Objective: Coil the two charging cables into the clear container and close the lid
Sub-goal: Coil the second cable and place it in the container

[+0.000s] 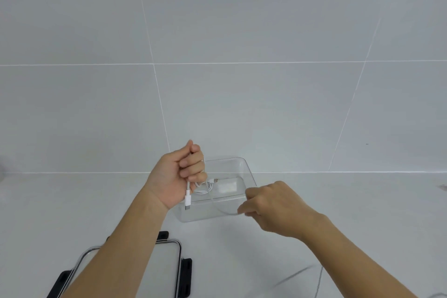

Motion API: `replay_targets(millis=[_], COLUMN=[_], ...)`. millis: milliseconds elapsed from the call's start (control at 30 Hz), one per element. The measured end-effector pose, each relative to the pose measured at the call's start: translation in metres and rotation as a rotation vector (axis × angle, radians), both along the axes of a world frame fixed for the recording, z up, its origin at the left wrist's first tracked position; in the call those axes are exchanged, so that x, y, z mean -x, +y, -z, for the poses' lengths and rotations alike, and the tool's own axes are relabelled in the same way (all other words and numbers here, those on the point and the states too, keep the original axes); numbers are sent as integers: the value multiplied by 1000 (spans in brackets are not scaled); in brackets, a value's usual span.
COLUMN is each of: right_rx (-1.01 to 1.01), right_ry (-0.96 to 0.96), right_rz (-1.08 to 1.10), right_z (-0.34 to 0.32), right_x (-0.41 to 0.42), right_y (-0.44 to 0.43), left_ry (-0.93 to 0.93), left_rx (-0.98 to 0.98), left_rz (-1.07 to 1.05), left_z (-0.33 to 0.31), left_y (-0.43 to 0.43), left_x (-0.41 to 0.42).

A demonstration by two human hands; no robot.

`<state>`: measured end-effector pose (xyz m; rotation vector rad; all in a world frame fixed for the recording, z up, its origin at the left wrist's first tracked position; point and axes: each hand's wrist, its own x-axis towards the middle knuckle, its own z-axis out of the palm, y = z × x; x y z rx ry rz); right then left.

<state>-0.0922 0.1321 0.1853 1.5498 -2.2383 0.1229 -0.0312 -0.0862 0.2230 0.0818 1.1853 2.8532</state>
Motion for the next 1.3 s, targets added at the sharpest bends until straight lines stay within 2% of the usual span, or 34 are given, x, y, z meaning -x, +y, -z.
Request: replay_targets(millis=[167,400,500,700,900,1033,1100,1300], right_rx=[83,269,337,531,637,718,709,669], right_ry=[-102,-113,-159,-347,-215,-334,-318,-314], right_rz=[-187,-233,-152,54,96,176,216,319], right_z=[-29,-54,-57,-59,-61,-63,-64,-65], right_x=[-18,-20,-12,7,11,19,18,17], right_y=[-5,-10,-10,-4,-3,5,5,4], left_ry=[-194,-221,-162,-109,-26,46,58,42], left_rx=[125,422,545,601,693,622,618,905], left_rz=[-53,18,93,202,260,267,278,342], left_z=[6,7,5,-2,-5,-2,0,0], left_y=[19,41,46,46,43,37,39,39], left_x=[5,1,-2,-11,-14,-21,-25,-32])
